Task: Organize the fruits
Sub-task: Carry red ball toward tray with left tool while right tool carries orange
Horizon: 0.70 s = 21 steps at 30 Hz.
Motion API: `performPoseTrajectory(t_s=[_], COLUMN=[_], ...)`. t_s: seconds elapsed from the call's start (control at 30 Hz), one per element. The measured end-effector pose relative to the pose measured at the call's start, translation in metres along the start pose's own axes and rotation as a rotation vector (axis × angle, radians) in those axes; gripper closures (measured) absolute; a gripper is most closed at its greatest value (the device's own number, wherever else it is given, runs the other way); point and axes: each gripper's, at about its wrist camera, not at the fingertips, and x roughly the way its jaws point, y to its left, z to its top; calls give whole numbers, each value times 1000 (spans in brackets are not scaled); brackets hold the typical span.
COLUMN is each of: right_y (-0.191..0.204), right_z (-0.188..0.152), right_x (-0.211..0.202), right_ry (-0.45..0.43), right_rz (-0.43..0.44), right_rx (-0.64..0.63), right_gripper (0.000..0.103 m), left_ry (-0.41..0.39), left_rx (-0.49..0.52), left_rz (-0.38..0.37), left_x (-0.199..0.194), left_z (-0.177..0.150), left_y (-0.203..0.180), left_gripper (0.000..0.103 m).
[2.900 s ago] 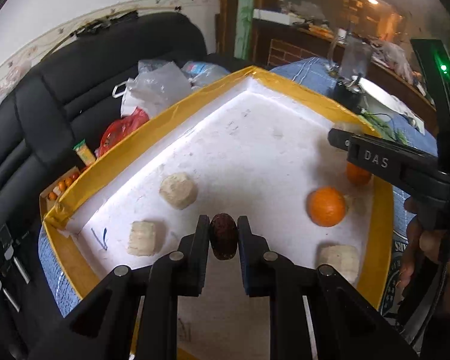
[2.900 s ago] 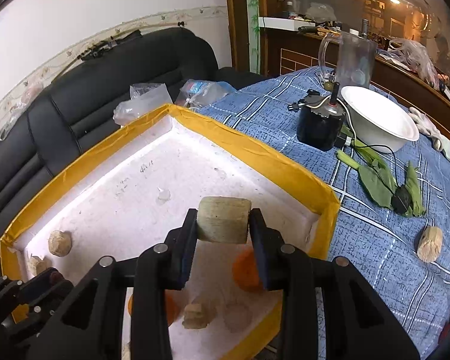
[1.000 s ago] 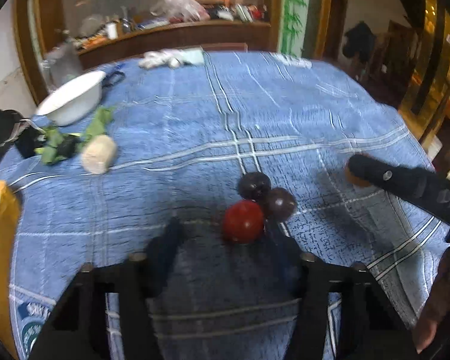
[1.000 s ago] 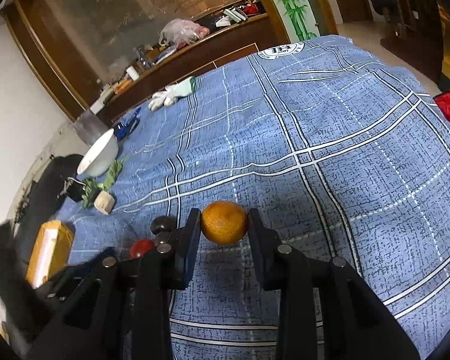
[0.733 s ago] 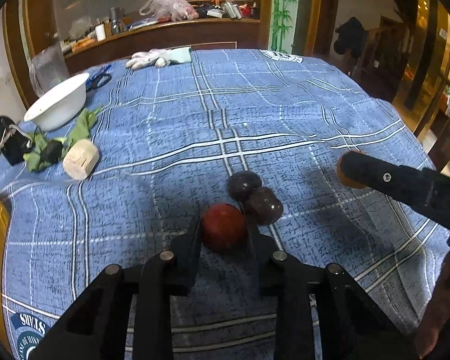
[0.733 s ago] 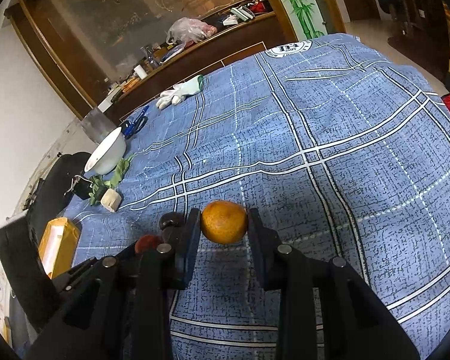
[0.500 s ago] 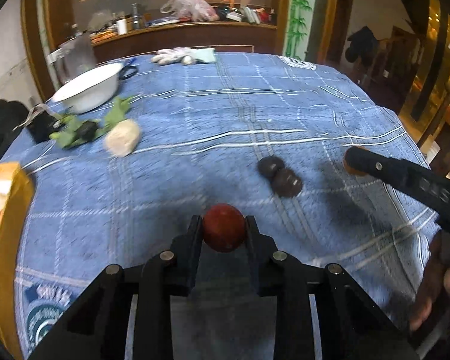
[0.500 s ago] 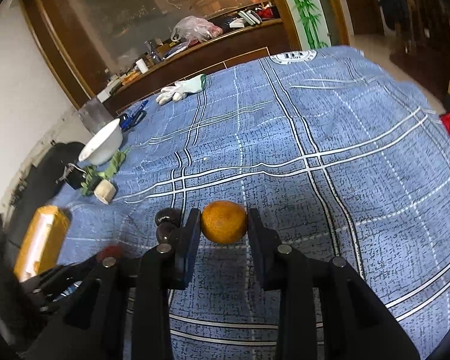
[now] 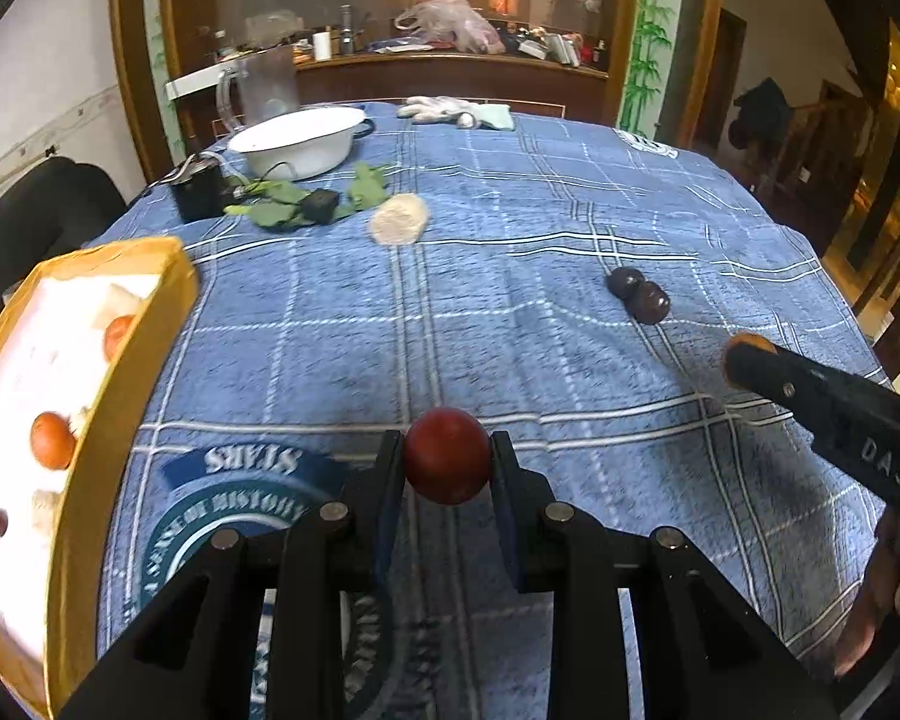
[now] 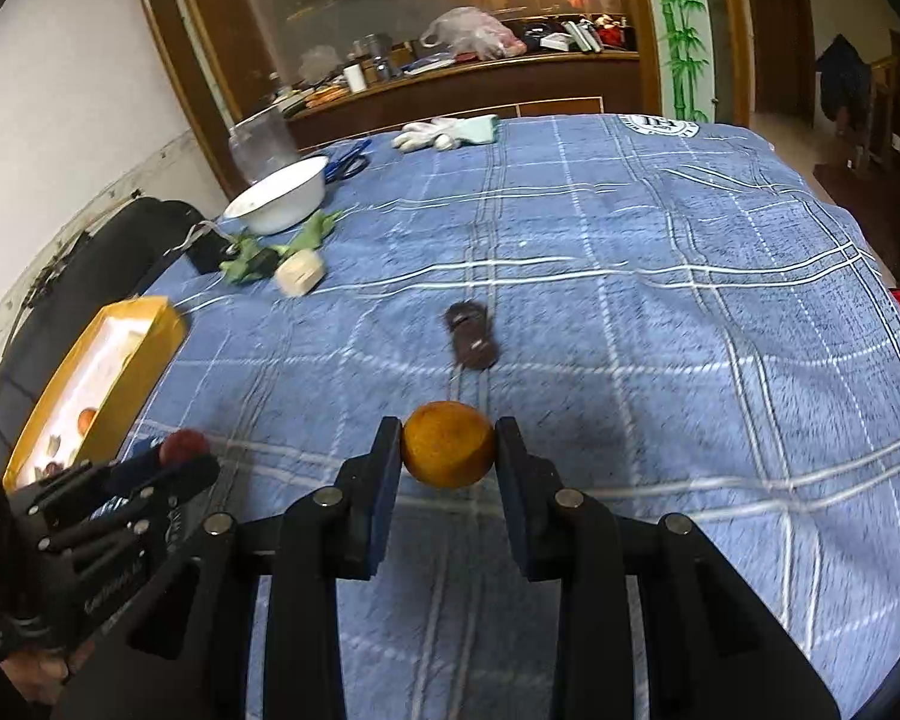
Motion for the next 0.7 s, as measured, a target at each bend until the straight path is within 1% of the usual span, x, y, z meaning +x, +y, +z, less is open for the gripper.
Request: performPoseTrajectory(t_s=[0.37, 0.7], right_y=[35, 50], right_z=[-21, -28], right_x=[-9, -16], right_ry=[2, -25], right_rz=[4, -3], right_rx=[-52, -100], right_gripper=[70, 70], left_ry=[-12, -18], left_rx=[-39, -61], left_rz=[29, 53], left_x=[-13, -19], left_z=[-13, -18], left_y=[26, 37], left_gripper=[76, 76])
